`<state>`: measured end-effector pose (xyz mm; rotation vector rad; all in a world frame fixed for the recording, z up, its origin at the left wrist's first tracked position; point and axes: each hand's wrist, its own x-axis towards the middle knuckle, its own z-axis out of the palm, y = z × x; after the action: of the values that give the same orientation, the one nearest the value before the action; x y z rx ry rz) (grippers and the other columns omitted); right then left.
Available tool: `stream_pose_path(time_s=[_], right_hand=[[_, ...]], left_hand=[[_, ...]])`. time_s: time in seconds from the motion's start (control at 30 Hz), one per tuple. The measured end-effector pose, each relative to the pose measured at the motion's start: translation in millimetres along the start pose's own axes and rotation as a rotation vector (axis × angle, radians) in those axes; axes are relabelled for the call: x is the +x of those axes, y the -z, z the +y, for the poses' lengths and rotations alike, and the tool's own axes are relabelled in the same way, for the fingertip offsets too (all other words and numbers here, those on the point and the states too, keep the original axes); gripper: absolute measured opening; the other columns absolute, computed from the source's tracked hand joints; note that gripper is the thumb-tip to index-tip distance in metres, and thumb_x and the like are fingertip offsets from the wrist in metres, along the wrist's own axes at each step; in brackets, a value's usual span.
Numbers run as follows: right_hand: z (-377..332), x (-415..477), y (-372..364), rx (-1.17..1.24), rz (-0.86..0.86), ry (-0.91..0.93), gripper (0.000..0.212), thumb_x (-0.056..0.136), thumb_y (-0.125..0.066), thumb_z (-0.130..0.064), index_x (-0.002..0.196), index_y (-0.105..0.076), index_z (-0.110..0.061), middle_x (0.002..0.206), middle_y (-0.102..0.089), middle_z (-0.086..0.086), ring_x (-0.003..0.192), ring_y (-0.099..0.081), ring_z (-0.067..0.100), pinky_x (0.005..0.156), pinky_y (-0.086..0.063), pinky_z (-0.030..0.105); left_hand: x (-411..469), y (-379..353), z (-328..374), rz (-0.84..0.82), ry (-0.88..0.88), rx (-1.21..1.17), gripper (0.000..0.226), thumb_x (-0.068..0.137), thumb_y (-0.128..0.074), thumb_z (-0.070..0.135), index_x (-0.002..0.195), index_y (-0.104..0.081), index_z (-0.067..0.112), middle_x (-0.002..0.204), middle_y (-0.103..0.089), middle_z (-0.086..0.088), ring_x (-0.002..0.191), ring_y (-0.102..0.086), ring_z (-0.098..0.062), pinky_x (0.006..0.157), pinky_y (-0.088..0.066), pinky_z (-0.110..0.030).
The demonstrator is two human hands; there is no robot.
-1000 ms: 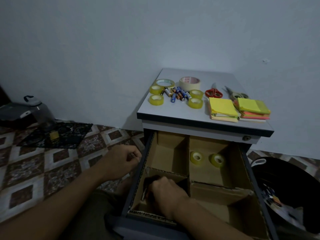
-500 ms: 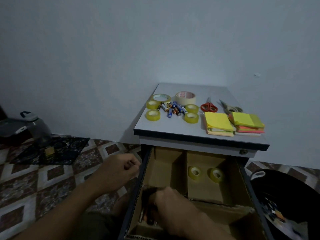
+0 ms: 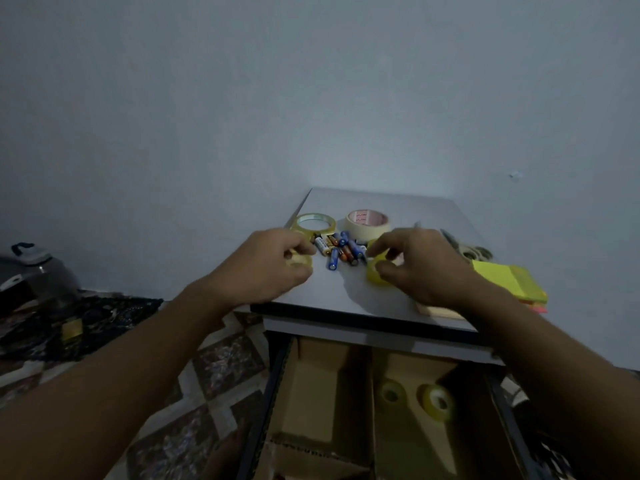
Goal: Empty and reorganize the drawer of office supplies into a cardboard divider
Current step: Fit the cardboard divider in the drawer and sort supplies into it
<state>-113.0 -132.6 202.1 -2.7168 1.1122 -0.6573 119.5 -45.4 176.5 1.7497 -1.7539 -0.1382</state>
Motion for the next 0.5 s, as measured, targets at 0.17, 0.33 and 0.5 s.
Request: stream_pose_path(time_s=[0.17,0.33,0.5], right_hand=[[11,44,-14,-0.122,-0.106,0.050,0.030,0.088,-0.064,-0.019,0.117,-0.071,-0.021,0.128,-0.065,0.005,0.116,-0.058,0.024,0.095,-0.045,0.032],[18,63,-31,-0.129,-0.216,0.069,0.029,0.092,-0.062,-0.023,0.120,-0.070,-0.022,0.128,-0.064,0.005,0.115,-0.057,0.022,0.094,-0.044,0.029],[25,68,-40,-0.135,-0.212,0.083,0.026,0.094,-0.059,-0.035,0.117,-0.070,-0.030,0.121,-0.066,0.000,0.111,-0.056,0.019,0.094,-0.045,0.034]], left_hand=[[56,-23,-13,-0.032,0.029,0.176,0.034,0.089,-0.064,0.028,0.123,-0.068,0.024,0.125,-0.061,-0.004,0.114,-0.054,-0.021,0.090,-0.042,-0.028],[74,-37,-18,-0.070,0.011,0.218,0.031,0.089,-0.056,0.023,0.115,-0.072,0.025,0.114,-0.065,-0.006,0.108,-0.058,-0.027,0.090,-0.051,-0.037],[66,-41,-18,-0.135,-0.042,0.250,0.044,0.077,-0.049,0.049,0.113,-0.071,0.039,0.101,-0.057,0.005,0.112,-0.047,-0.025,0.097,-0.046,-0.047]])
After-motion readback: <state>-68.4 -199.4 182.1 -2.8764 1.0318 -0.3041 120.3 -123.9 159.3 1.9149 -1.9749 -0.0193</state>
